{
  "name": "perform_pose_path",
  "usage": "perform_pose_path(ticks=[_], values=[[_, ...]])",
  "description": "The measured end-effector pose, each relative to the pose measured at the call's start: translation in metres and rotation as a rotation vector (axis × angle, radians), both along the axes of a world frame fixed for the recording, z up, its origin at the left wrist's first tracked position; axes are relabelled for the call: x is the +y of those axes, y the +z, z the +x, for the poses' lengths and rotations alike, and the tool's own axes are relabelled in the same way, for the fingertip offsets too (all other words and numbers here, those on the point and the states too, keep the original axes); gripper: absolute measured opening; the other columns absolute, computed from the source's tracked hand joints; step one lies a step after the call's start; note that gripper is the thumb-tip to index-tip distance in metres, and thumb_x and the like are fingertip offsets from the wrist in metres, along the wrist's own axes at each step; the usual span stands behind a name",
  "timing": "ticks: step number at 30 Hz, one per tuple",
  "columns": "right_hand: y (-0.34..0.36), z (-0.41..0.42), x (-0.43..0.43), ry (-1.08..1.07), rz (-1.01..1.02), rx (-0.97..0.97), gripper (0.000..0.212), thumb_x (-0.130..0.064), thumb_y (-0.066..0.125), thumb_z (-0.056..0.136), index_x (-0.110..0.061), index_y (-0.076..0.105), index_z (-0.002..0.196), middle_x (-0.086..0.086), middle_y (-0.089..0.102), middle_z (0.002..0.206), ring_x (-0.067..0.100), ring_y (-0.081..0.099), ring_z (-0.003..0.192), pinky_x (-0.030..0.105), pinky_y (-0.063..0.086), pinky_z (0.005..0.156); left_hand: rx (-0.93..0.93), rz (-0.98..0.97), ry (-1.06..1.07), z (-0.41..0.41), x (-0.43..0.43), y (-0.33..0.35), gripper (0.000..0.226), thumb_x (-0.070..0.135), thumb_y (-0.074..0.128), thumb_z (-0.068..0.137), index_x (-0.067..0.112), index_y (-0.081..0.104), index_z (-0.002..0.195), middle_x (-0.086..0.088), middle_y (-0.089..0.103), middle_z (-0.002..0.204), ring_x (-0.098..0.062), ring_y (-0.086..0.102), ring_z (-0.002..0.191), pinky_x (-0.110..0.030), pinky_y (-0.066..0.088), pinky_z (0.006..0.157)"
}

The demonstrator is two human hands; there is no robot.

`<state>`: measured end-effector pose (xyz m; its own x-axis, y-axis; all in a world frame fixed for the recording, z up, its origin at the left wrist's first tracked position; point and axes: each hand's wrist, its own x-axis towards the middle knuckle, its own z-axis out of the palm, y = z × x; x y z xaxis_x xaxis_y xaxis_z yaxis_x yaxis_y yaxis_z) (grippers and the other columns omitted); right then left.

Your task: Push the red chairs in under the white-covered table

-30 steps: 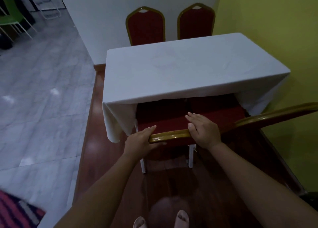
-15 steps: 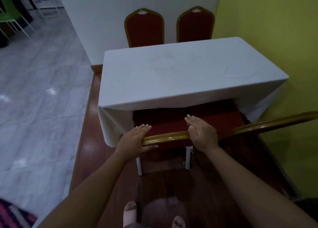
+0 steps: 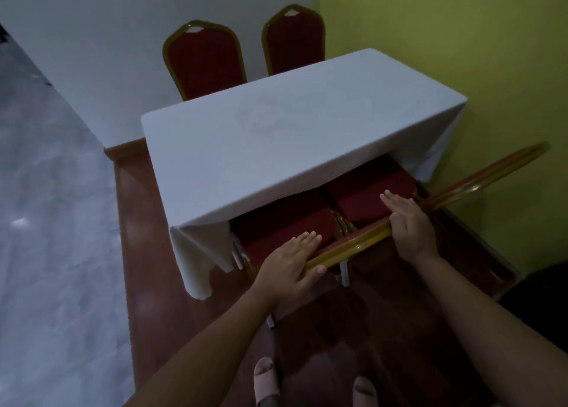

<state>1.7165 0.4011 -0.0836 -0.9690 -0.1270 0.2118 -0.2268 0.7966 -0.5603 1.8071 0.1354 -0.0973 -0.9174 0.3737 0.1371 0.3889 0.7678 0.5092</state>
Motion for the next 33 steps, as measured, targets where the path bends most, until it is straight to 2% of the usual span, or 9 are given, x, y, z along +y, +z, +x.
perform_pose_path(ticks=[3, 7, 12, 16, 20, 23, 28, 33], values=[[0.002, 0.008, -0.007, -0.102, -0.005, -0.076, 0.062, -0.030, 0.017, 0.089, -0.008, 0.041, 0.142, 0.009, 0.035, 0.152, 0.021, 0.027, 0.142, 0.040, 0.014, 0.119, 0.014, 0.038, -0.055, 0.001, -0.004, -0.001, 0.066, 0.054, 0.025, 0.093, 0.017, 0.028, 0.147, -0.003, 0.032, 0.152, -0.006, 0.019, 0.140, -0.025, 0.011, 0.116], [0.013, 0.015, -0.018, -0.202, -0.002, -0.233, 0.061, -0.030, 0.016, 0.091, -0.010, 0.027, 0.148, 0.005, 0.023, 0.157, 0.018, 0.015, 0.145, 0.038, 0.008, 0.119, -0.026, 0.047, -0.056, 0.002, -0.006, -0.001, 0.069, 0.055, 0.015, 0.091, 0.020, 0.024, 0.149, 0.000, 0.029, 0.154, -0.001, 0.014, 0.139, -0.020, 0.007, 0.114], [0.025, 0.032, -0.036, -0.288, -0.025, -0.317, 0.051, -0.025, 0.017, 0.102, -0.011, 0.015, 0.151, 0.001, 0.012, 0.160, 0.015, 0.005, 0.146, 0.038, 0.013, 0.116, -0.109, -0.014, -0.084, 0.001, -0.006, 0.004, 0.058, 0.048, 0.015, 0.099, 0.022, 0.013, 0.151, 0.003, 0.016, 0.158, -0.007, 0.008, 0.145, -0.022, 0.002, 0.117], [0.031, 0.050, -0.053, -0.314, 0.020, -0.295, 0.052, -0.029, 0.017, 0.102, -0.009, 0.015, 0.151, 0.005, 0.012, 0.160, 0.017, 0.006, 0.147, 0.039, 0.014, 0.118, -0.062, -0.190, -0.244, -0.015, -0.017, 0.011, 0.059, 0.048, 0.008, 0.098, 0.022, 0.009, 0.151, 0.001, 0.009, 0.160, -0.006, -0.003, 0.145, -0.027, -0.007, 0.117], [0.039, 0.062, -0.064, -0.326, 0.126, -0.294, 0.054, -0.030, 0.019, 0.102, -0.006, 0.016, 0.150, 0.008, 0.014, 0.159, 0.021, 0.009, 0.146, 0.040, 0.009, 0.118, 0.022, -0.326, -0.349, -0.029, -0.022, 0.023, 0.055, 0.044, 0.010, 0.101, 0.021, 0.011, 0.151, 0.001, 0.008, 0.159, -0.010, -0.002, 0.146, -0.030, -0.008, 0.117], [0.046, 0.065, -0.070, -0.327, 0.189, -0.330, 0.055, -0.030, 0.020, 0.101, -0.006, 0.017, 0.150, 0.009, 0.015, 0.159, 0.022, 0.011, 0.146, 0.041, 0.009, 0.117, -0.004, -0.279, -0.240, -0.045, -0.027, 0.033, 0.053, 0.040, 0.010, 0.103, 0.019, 0.013, 0.151, 0.000, 0.010, 0.160, -0.009, -0.001, 0.146, -0.031, -0.004, 0.119], [0.067, 0.048, -0.079, -0.363, 0.286, -0.406, 0.057, -0.033, 0.023, 0.099, -0.009, 0.017, 0.151, 0.009, 0.013, 0.160, 0.026, 0.012, 0.146, 0.046, 0.011, 0.116, 0.041, -0.424, -0.158, -0.109, -0.046, 0.059, 0.055, 0.039, 0.013, 0.103, 0.014, 0.011, 0.151, -0.005, 0.009, 0.160, -0.017, 0.002, 0.147, -0.037, 0.001, 0.119], [0.098, 0.006, -0.101, -0.464, 0.317, -0.390, 0.059, -0.038, 0.025, 0.099, -0.014, 0.013, 0.152, 0.008, 0.011, 0.160, 0.028, 0.012, 0.145, 0.049, 0.012, 0.115, 0.066, -0.525, -0.180, -0.178, -0.053, 0.100, 0.058, 0.041, 0.013, 0.102, 0.010, 0.009, 0.151, -0.010, 0.008, 0.159, -0.023, 0.003, 0.147, -0.046, 0.004, 0.119]])
